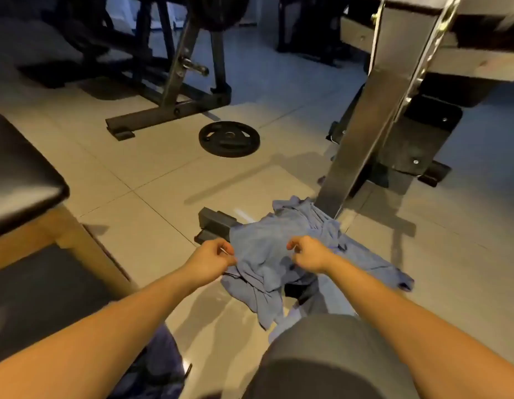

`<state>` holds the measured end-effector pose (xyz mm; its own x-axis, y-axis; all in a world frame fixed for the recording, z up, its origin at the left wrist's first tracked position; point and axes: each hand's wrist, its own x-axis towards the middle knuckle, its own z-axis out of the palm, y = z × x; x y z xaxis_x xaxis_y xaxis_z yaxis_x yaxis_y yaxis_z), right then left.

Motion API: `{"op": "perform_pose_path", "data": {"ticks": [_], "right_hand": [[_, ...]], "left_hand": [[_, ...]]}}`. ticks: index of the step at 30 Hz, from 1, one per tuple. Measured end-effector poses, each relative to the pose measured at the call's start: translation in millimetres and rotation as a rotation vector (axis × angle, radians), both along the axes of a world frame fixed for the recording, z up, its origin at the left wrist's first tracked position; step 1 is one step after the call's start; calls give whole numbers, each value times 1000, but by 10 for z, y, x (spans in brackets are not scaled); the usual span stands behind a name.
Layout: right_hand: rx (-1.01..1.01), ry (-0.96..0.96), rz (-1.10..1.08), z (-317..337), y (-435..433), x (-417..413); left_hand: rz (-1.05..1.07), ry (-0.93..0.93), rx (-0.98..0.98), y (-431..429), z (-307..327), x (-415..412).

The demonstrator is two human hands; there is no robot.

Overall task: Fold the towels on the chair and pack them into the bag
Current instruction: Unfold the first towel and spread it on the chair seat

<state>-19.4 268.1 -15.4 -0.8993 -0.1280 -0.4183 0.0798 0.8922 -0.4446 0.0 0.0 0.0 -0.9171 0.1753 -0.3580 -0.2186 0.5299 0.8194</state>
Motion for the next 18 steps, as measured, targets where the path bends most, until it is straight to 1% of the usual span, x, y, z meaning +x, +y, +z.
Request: {"op": "perform_pose_path", "data": {"ticks": [4, 9, 11, 13, 16, 18], "right_hand": [[252, 76, 58, -223, 208, -74], [403, 107, 182, -470, 354, -245], [448, 153, 203, -497, 358, -285], [424, 181, 220, -473, 362, -325], [231, 157, 192, -326, 389, -429], [87, 150, 174, -132, 367, -505]], "left_hand": [[-33, -23, -20, 346, -395, -168], [-143, -24, -68, 835, -886, -407], [-213, -48, -86, 980, -1007, -455], [-253, -67, -69, 1102, -1084, -476], [-262, -62, -10, 1208, -1074, -496], [-252, -41, 70, 1220, -983, -496]]}}
